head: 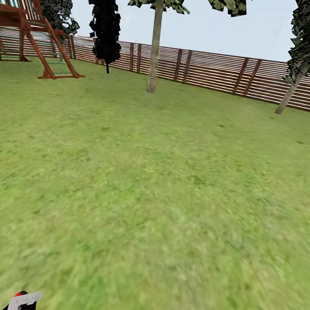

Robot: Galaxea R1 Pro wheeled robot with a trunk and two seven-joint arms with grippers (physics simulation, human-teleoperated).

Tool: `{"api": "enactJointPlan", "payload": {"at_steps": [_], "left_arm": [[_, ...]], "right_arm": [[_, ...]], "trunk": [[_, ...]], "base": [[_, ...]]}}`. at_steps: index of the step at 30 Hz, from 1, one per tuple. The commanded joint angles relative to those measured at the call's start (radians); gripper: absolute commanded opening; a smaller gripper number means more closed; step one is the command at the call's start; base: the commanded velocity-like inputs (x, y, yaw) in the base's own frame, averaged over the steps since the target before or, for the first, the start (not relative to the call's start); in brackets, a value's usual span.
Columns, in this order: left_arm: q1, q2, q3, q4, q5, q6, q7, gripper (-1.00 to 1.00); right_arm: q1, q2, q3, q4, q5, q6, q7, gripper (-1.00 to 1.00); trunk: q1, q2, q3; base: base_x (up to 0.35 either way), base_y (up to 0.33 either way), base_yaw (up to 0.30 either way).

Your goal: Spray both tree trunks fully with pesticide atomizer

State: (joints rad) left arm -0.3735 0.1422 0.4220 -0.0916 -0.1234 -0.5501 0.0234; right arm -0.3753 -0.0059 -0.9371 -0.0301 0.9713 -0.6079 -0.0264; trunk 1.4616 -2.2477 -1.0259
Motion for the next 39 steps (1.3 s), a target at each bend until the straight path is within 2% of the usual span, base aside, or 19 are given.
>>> {"api": "enactJointPlan", "payload": {"at_steps": [1, 39], "left_arm": [[-0.001, -0.004, 0.008, 0.0, -0.01, -0.004, 0.003, -1.0], [-0.001, -0.006, 0.009, 0.0, -0.01, -0.003, 0.003, -1.0]], "right_arm": [[-0.001, 0.0, -0.008, 0.001, 0.01, -0.003, -0.003, 1.0], [-0.001, 0.0, -0.008, 0.001, 0.01, -0.003, -0.003, 1.0]], "trunk": [[0.0, 0.0, -0.001], [0.0, 0.0, -0.001]], "base": [[0.338, 0.0, 0.0], [0.338, 0.0, 0.0]]}}
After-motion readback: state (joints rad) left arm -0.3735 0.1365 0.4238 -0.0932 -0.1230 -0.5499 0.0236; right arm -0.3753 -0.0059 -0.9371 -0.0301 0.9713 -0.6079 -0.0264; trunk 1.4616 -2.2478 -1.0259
